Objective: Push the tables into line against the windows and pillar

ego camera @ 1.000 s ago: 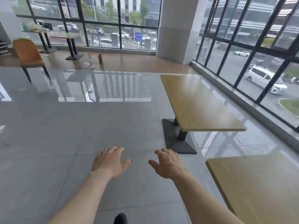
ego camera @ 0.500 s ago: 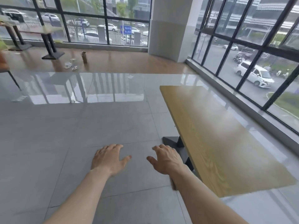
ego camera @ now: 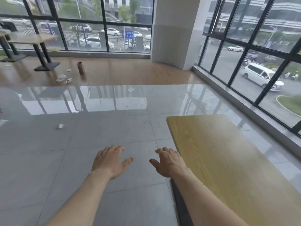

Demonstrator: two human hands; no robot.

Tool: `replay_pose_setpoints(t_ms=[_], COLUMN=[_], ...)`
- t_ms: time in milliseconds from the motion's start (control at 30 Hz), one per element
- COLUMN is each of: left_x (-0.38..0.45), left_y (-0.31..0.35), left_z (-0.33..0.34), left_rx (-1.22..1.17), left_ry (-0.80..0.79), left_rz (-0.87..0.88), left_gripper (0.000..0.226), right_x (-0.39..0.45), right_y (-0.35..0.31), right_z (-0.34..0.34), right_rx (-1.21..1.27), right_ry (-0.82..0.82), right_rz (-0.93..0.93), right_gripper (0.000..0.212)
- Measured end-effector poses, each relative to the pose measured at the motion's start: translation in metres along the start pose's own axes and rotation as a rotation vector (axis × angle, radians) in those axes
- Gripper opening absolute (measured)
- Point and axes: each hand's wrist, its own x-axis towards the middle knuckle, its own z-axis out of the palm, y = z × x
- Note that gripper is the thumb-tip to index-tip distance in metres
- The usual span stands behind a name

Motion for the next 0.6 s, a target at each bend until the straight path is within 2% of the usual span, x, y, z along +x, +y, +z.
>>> replay_pose_setpoints(t_ms=[133, 367, 600], left_x=[0.029, 0.302, 0.511], left_y=[-0.010, -0.049, -0.022], left_z=[0.004, -0.027, -0.079], left_rx=[0.023, 0.002, 0.026], left_ry=[-0.031, -0.043, -0.061], left_rz=[0.013, 0.062, 0.146], left_gripper=[0.069, 0.070, 0.070], right_x=[0.029, 0.288, 0.465], right_y=[-0.001, -0.013, 0.013], right_z=[-0.001, -0.059, -0.127], right_rx=[-0.017, -0.008, 0.045], right_ry=[-0.033, -0.036, -0.007], right_rz=[-0.015, 0.040, 0.123], right_gripper=[0.063, 0.063, 0.063])
